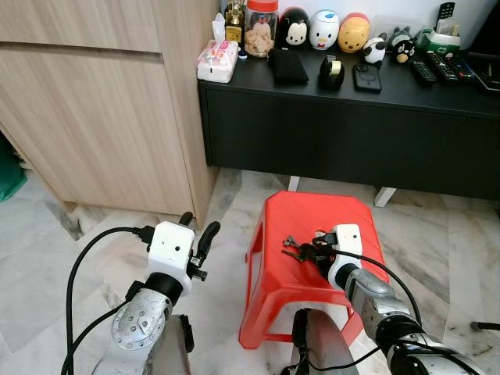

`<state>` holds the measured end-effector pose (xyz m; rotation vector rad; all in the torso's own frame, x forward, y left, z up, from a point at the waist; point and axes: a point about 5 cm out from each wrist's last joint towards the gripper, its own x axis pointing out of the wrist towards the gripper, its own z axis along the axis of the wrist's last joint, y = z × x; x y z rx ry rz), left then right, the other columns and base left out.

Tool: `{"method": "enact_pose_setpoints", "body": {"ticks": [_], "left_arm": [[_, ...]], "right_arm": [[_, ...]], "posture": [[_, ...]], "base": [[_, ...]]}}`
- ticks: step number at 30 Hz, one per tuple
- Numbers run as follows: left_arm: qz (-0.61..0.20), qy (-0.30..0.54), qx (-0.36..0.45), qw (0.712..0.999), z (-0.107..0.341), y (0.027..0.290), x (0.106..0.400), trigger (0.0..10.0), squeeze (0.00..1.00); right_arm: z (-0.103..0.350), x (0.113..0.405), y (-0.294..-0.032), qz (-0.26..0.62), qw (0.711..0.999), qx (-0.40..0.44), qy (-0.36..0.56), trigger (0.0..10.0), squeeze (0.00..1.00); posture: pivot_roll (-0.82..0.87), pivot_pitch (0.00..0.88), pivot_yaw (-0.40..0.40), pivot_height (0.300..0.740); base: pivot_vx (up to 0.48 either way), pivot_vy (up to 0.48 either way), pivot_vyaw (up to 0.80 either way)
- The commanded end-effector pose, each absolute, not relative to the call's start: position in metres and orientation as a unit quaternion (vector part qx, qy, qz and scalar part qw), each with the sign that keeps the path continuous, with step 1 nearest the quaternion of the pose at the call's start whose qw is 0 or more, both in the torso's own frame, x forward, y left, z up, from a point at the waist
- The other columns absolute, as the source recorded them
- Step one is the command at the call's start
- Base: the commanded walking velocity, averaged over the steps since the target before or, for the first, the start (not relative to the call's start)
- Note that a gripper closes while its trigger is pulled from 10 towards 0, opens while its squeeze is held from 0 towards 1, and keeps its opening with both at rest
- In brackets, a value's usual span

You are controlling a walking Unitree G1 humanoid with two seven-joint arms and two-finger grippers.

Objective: Hang keys on a hook

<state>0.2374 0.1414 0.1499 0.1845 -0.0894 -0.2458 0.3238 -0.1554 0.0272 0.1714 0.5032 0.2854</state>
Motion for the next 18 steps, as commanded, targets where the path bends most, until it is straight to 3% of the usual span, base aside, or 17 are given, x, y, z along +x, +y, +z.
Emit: {"method": "enact_pose_setpoints", "body": {"ticks": [1, 7, 8, 9, 11, 18], "left_arm": [[-0.133, -0.052, 0.102, 0.985, 0.1549, 0.1376, 0.2363, 10.0, 0.0], [-0.135, -0.052, 0.104, 0.984, 0.1548, 0.1364, 0.2372, 10.0, 0.0], [-0.135, -0.052, 0.105, 0.984, 0.1547, 0.1363, 0.2373, 10.0, 0.0], [-0.135, -0.052, 0.106, 0.984, 0.1546, 0.1363, 0.2377, 10.0, 0.0], [-0.134, -0.053, 0.106, 0.984, 0.1548, 0.1365, 0.2382, 10.0, 0.0], [-0.134, -0.055, 0.107, 0.984, 0.155, 0.1361, 0.2396, 10.0, 0.0]], "right_arm": [[0.0217, 0.3193, -0.1584, 0.131, 0.953, 0.092, 0.256, 10.0, 0.0], [0.0216, 0.3193, -0.156, 0.135, 0.953, 0.096, 0.255, 10.0, 0.0], [0.0216, 0.3191, -0.1551, 0.138, 0.952, 0.098, 0.254, 4.8, 0.0], [0.0217, 0.3191, -0.154, 0.14, 0.952, 0.1, 0.253, 2.1, 0.0], [0.0219, 0.3192, -0.1535, 0.141, 0.952, 0.101, 0.252, 0.0, 0.0], [0.0226, 0.3198, -0.1526, 0.143, 0.952, 0.103, 0.25, 0.0, 0.0]], "posture": [[0.15, 0.135, -0.081, 0.55], [0.15, 0.132, -0.083, 0.55], [0.15, 0.132, -0.083, 0.55], [0.15, 0.132, -0.084, 0.55], [0.15, 0.131, -0.083, 0.55], [0.15, 0.125, -0.083, 0.55]], "base": [[0.0, 0.0, 0.0], [0.0, 0.0, 0.0], [0.0, 0.0, 0.0], [0.0, 0.0, 0.0], [0.0, 0.0, 0.0], [0.0, 0.0, 0.0]]}}
